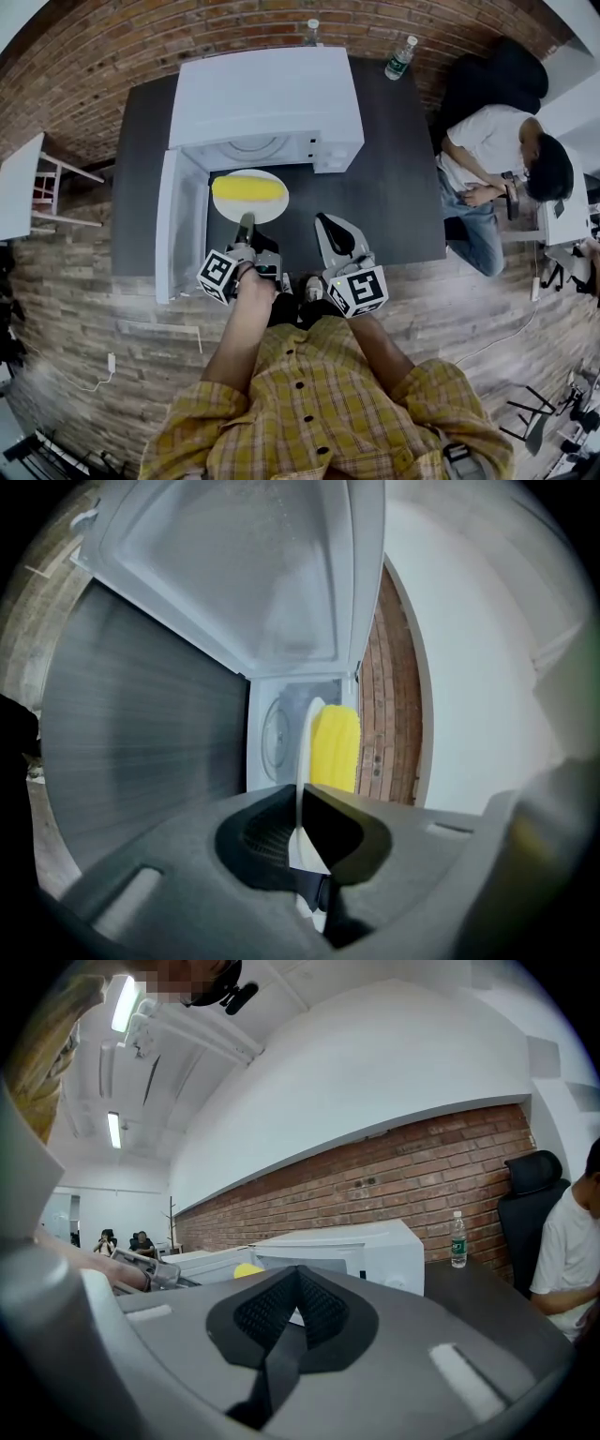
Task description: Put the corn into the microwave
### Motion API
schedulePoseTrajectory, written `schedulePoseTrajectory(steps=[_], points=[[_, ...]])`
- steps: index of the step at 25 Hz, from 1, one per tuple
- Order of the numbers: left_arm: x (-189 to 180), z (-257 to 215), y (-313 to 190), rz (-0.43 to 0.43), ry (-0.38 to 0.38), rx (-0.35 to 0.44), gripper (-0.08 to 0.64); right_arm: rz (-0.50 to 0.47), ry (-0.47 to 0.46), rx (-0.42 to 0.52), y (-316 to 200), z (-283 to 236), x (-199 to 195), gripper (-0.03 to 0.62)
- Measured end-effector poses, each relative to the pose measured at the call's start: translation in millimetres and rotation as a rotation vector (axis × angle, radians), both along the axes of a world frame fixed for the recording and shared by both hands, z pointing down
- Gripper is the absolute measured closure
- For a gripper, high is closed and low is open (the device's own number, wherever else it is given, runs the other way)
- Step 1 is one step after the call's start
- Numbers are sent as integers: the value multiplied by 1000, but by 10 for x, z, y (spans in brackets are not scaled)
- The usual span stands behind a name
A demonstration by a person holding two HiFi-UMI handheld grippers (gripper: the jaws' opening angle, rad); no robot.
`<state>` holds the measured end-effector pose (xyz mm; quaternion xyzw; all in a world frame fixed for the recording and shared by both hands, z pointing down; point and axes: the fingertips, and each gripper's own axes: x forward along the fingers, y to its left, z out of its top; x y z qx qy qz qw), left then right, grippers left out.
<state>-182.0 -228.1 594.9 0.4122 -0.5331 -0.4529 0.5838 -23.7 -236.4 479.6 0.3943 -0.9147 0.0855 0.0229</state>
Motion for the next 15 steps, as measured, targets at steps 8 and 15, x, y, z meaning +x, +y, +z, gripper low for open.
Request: schedulePoseTrajectory(steps=[8, 15], points=[[-149, 223, -386, 2, 7, -16, 546, 15, 20, -22, -170, 141, -118, 589], [-224, 450, -647, 19, 9, -56, 546, 20, 36, -22, -354, 145, -209, 589]])
